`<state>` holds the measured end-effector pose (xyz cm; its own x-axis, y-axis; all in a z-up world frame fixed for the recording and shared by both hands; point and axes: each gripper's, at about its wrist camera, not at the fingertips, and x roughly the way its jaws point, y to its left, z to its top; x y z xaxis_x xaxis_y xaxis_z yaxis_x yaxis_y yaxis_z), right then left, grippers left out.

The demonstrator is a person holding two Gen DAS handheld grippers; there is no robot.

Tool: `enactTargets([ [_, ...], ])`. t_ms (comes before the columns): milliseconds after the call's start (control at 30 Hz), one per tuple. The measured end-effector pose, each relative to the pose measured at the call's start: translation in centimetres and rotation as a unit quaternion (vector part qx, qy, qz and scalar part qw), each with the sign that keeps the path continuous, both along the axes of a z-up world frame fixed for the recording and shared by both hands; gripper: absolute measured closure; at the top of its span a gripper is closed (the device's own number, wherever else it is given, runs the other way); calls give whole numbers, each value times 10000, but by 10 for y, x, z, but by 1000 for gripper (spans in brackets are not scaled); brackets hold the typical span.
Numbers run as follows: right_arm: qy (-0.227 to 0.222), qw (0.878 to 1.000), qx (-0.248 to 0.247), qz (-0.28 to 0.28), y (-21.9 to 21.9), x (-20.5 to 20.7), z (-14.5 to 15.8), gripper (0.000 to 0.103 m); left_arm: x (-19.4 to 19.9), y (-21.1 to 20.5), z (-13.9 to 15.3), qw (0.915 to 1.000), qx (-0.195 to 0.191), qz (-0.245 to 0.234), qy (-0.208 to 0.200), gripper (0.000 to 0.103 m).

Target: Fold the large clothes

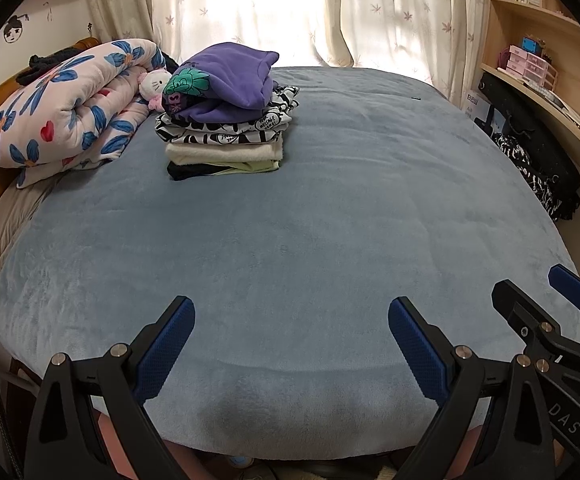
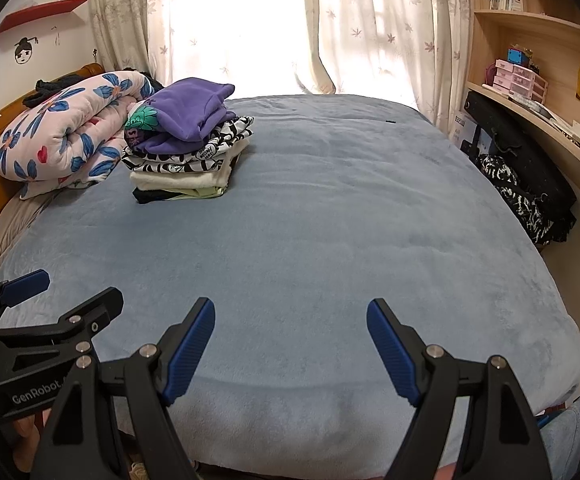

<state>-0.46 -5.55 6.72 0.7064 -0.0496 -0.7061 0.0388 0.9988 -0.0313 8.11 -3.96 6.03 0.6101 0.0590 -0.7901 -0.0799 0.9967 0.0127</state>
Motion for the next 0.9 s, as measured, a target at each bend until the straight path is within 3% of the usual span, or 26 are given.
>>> enactTargets([
  [900,58,10000,1,-23,3,3,-4,24,3,3,-4,10000,43,5,56,6],
])
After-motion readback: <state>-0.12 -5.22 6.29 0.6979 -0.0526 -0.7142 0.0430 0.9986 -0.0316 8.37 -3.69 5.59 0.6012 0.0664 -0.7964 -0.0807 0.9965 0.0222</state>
